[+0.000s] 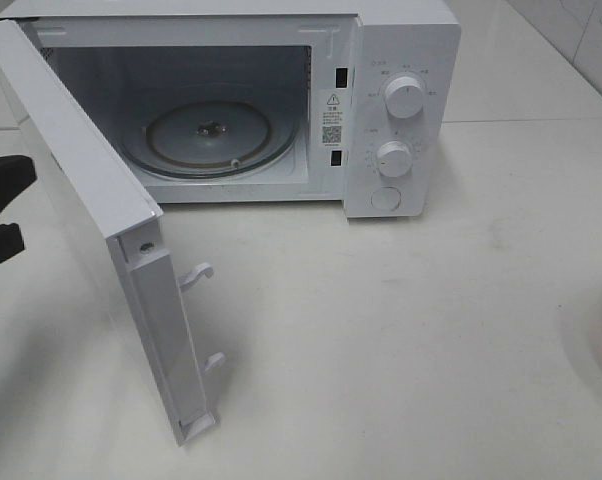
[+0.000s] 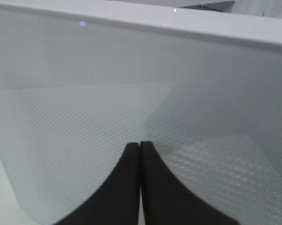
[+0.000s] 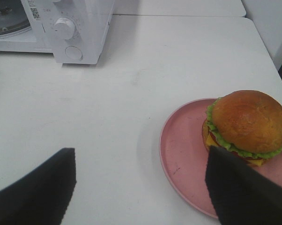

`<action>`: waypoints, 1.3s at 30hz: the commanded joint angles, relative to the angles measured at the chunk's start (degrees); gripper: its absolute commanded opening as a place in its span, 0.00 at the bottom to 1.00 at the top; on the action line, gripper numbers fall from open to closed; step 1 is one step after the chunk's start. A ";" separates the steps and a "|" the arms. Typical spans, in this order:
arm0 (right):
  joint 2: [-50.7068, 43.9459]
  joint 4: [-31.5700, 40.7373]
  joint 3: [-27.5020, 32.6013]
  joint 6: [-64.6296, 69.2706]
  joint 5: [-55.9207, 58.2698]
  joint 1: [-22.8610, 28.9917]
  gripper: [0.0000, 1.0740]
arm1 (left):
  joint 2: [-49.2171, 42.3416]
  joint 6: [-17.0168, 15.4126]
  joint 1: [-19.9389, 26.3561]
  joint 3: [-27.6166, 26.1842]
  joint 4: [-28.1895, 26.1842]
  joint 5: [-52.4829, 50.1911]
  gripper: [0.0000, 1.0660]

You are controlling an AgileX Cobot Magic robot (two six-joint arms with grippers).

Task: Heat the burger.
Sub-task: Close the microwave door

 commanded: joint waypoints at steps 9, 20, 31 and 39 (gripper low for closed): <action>-1.72 0.11 0.23 -0.80 -0.69 -0.40 0.70 | 4.13 11.00 -16.10 -1.43 -24.41 -0.46 0.00; -1.72 0.11 0.23 -0.80 -0.69 -0.40 0.70 | 12.03 15.64 -28.93 -10.54 -39.48 -0.34 0.00; -1.72 0.11 0.23 -0.80 -0.69 -0.40 0.70 | 19.31 15.93 -32.95 -21.03 -47.61 1.95 0.00; -1.72 0.11 0.23 -0.80 -0.69 -0.40 0.70 | 23.61 22.06 -35.75 -30.48 -54.43 6.19 0.00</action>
